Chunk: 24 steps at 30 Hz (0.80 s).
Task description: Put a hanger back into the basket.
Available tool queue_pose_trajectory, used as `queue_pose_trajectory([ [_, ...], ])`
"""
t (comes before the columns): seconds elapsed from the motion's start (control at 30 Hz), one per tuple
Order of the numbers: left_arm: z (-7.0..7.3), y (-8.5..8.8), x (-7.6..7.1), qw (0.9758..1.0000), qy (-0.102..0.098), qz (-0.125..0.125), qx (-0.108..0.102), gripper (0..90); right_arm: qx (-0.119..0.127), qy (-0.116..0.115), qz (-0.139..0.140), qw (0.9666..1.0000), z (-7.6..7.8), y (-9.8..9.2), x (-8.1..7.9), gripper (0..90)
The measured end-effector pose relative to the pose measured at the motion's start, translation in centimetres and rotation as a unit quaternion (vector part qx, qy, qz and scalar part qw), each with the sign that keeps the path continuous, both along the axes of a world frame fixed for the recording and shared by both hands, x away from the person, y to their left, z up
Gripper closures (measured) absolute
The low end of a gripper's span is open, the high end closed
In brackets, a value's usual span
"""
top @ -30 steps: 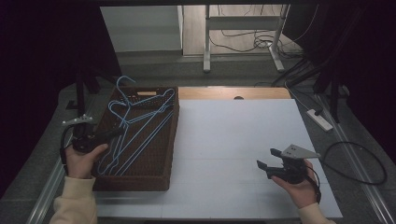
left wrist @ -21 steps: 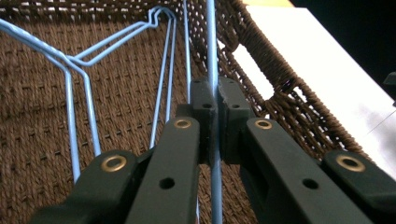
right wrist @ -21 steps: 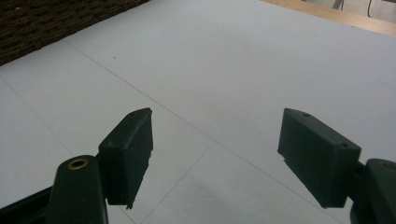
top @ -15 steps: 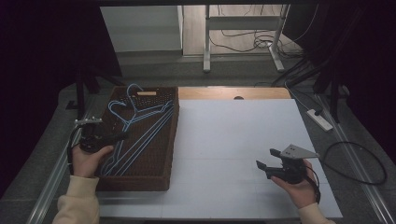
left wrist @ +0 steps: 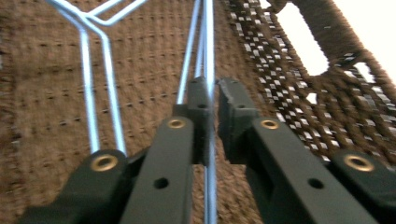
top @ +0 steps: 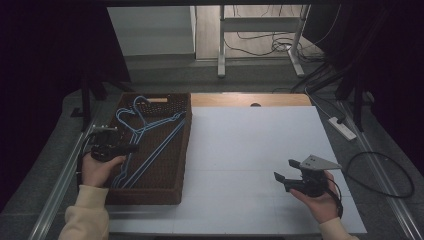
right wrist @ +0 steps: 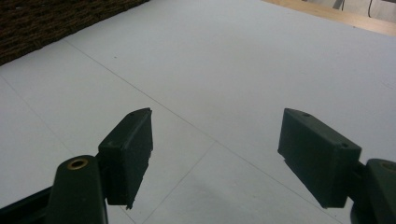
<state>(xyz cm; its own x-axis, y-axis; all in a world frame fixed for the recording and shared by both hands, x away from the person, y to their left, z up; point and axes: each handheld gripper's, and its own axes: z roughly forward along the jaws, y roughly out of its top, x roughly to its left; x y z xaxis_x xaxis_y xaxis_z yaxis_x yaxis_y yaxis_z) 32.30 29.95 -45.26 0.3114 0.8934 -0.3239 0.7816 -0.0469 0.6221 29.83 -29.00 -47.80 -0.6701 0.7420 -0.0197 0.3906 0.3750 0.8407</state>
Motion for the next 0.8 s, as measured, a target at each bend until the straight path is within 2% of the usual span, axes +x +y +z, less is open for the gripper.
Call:
queue_pose_trajectory([
  [0.07, 0.0, 0.0, -0.1, 0.9999, -0.006, 0.005, 0.009, 72.1, 0.000, 0.000, 0.000, 1.0000, 0.0, 0.0, 0.0, 26.8],
  [0.17, 0.2, -0.1, -0.3, 0.9993, -0.029, 0.009, 0.024, 66.7, 0.000, 0.000, 0.001, 1.0000, 0.0, 0.0, 0.0, 26.8],
  [0.33, 1.3, -0.4, -1.0, 0.9969, -0.075, -0.005, 0.025, 55.5, 0.001, 0.000, 0.001, 1.0000, 0.0, 0.0, 0.0, 26.8],
  [0.53, 2.8, -1.5, -2.1, 0.9931, -0.112, -0.034, -0.005, 38.9, 0.004, 0.001, 0.002, 1.0000, 0.0, 0.0, 0.0, 26.7],
  [0.8, 3.4, -2.9, -4.1, 0.9865, -0.145, -0.072, -0.024, 32.7, 0.005, 0.006, 0.004, 1.0000, 0.0, -0.2, 0.2, 26.2],
])
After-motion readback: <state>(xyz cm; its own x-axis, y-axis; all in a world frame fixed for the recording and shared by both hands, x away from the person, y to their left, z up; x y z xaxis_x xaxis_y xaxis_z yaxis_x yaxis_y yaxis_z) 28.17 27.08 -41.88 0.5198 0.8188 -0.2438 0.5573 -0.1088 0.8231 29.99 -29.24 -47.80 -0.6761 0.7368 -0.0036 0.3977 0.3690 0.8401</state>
